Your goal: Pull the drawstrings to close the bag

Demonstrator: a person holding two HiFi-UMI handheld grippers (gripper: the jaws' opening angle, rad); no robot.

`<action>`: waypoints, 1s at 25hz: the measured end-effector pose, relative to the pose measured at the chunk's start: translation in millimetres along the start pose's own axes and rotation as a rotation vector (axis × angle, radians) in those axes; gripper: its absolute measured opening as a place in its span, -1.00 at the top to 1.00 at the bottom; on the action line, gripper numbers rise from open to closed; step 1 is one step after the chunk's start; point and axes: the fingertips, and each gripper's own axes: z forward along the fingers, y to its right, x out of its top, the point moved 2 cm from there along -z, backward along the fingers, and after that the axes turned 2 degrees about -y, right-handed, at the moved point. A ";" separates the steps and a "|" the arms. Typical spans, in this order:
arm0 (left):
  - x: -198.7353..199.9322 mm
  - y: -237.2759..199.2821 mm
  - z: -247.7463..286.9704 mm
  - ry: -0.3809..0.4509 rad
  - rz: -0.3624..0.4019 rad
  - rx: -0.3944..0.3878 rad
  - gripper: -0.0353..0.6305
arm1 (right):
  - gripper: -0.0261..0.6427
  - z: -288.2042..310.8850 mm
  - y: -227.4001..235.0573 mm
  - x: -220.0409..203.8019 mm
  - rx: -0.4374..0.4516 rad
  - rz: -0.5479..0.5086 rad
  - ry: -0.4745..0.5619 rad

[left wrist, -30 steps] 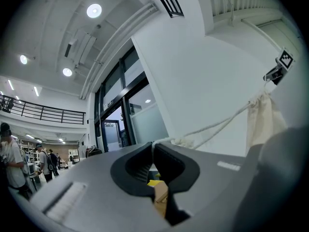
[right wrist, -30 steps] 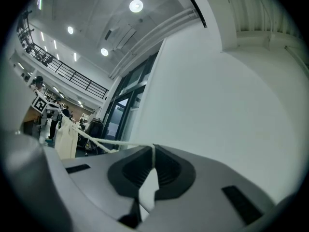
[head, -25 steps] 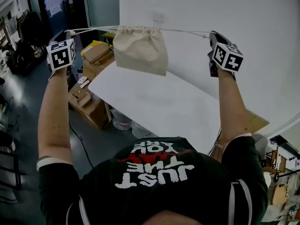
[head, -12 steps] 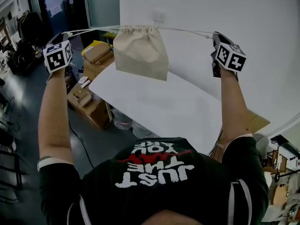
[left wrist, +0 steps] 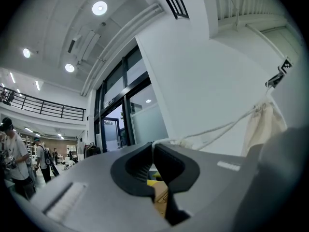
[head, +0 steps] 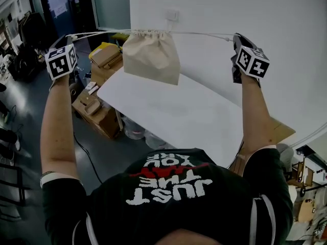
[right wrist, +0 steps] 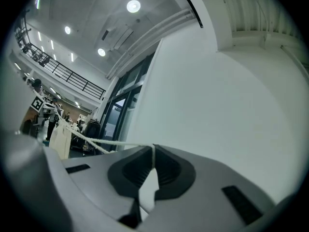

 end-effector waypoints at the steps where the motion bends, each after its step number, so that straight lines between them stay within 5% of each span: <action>1: 1.3 0.0 0.1 0.001 -0.003 0.001 0.86 | 0.90 0.6 0.3 -0.1 0.001 0.002 0.000; 25: 6.0 -6.0 -1.0 0.020 -0.025 0.011 0.86 | 0.90 3.9 -2.9 2.4 0.018 0.010 0.016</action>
